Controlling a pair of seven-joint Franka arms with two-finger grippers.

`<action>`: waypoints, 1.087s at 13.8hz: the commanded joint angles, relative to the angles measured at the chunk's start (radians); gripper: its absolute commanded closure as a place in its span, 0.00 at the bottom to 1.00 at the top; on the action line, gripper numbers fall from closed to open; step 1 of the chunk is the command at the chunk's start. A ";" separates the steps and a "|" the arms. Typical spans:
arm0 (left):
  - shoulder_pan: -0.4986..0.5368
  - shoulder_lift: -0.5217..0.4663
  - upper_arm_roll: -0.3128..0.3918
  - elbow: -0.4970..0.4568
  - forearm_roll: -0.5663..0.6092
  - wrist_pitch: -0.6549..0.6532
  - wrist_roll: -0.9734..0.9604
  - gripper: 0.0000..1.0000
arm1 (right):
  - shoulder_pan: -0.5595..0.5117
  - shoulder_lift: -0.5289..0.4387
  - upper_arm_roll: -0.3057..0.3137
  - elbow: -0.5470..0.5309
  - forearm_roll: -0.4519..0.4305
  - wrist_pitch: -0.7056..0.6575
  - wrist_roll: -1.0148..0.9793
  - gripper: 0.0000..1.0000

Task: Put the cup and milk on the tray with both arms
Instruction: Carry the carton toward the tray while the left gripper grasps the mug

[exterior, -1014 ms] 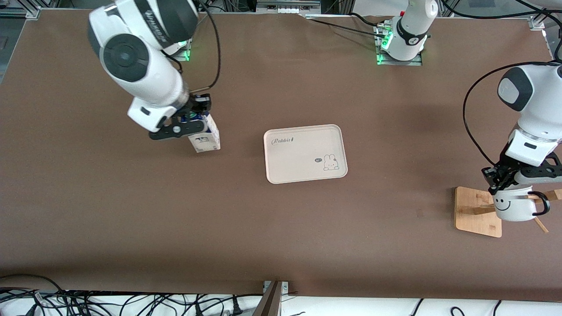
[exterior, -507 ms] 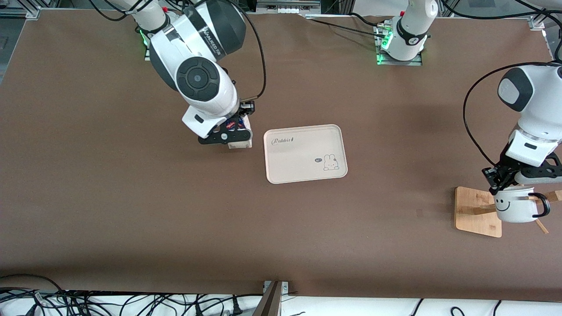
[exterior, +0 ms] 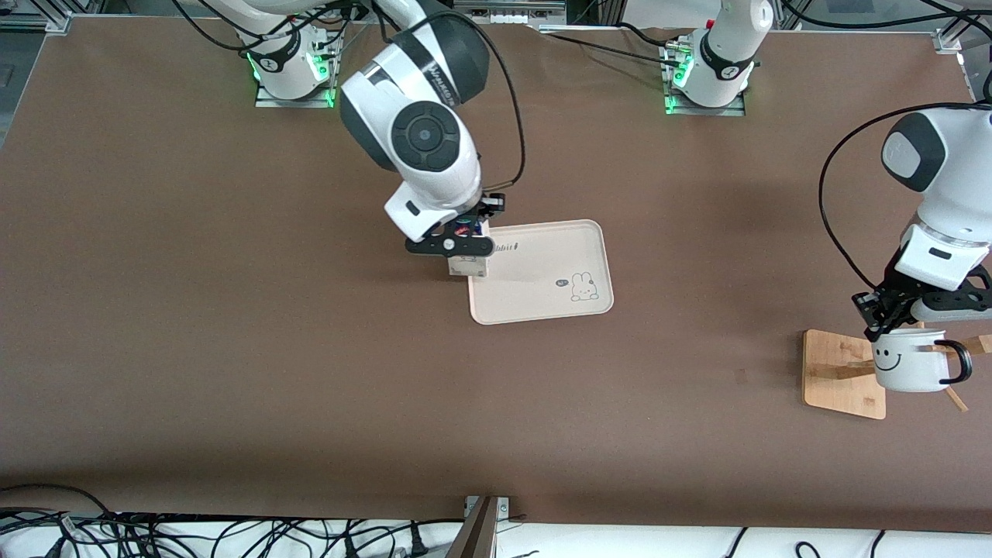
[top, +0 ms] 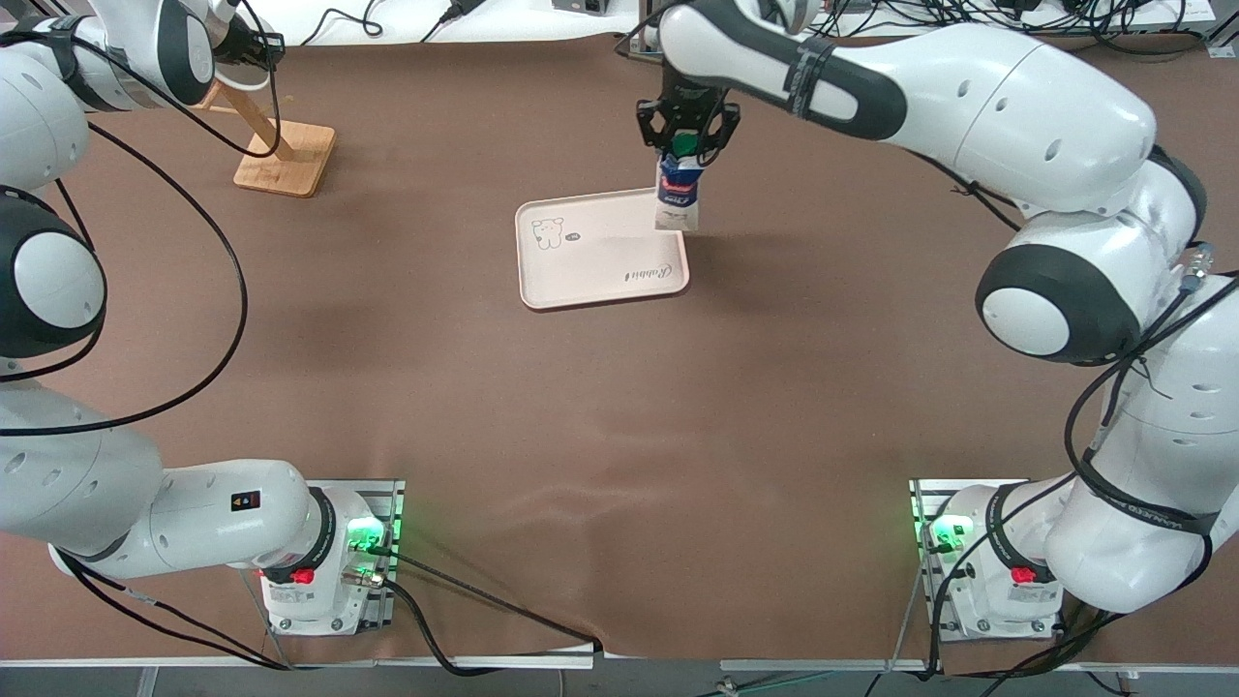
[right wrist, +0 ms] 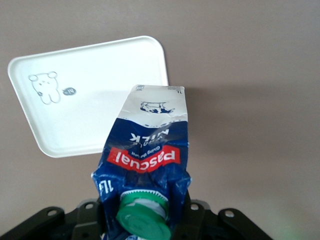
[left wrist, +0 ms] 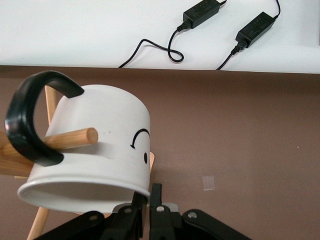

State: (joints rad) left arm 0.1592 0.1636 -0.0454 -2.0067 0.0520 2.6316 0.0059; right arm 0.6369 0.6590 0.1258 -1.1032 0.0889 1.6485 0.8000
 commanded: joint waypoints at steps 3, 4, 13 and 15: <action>-0.003 -0.064 -0.010 -0.015 -0.024 -0.102 0.008 1.00 | 0.029 0.080 -0.012 0.042 0.081 0.085 0.022 0.48; -0.004 -0.070 -0.011 -0.024 -0.037 -0.104 0.009 1.00 | 0.029 0.083 -0.012 0.040 0.081 0.083 -0.004 0.48; -0.010 -0.122 -0.057 -0.024 -0.054 -0.157 0.008 1.00 | 0.029 0.090 -0.037 0.008 0.083 0.047 -0.162 0.48; -0.027 -0.122 -0.074 -0.012 -0.054 -0.205 0.008 1.00 | 0.033 0.096 -0.043 0.002 0.081 0.047 -0.166 0.48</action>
State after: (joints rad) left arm 0.1479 0.0667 -0.1060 -2.0132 0.0208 2.4720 0.0059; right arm 0.6592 0.7458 0.0996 -1.1050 0.1520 1.7071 0.6586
